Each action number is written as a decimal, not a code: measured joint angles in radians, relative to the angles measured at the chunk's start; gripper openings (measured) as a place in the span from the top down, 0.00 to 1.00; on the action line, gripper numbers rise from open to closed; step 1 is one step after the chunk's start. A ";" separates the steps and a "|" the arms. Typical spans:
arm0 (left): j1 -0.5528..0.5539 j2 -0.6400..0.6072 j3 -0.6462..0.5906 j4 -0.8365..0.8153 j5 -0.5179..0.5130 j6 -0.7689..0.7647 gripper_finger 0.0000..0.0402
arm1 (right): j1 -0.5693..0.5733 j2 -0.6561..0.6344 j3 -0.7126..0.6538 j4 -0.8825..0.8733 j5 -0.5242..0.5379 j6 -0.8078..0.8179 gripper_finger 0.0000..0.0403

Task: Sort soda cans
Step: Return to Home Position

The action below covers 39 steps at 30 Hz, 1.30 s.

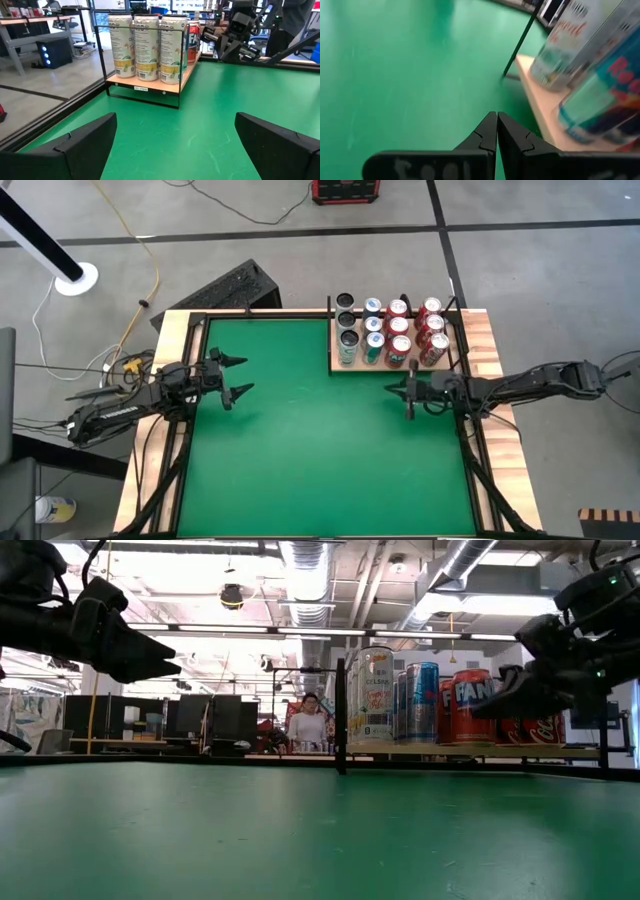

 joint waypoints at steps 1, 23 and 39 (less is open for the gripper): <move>0.000 0.000 0.000 0.000 0.000 0.000 0.02 | 0.000 0.000 0.000 -0.016 0.000 0.000 0.91; 0.000 0.000 -0.001 0.000 0.000 -0.002 0.02 | 0.000 0.000 0.000 -0.119 -0.001 0.003 0.91; 0.000 0.000 -0.001 -0.001 0.001 -0.002 0.02 | 0.000 0.000 0.000 -0.119 -0.001 0.002 0.91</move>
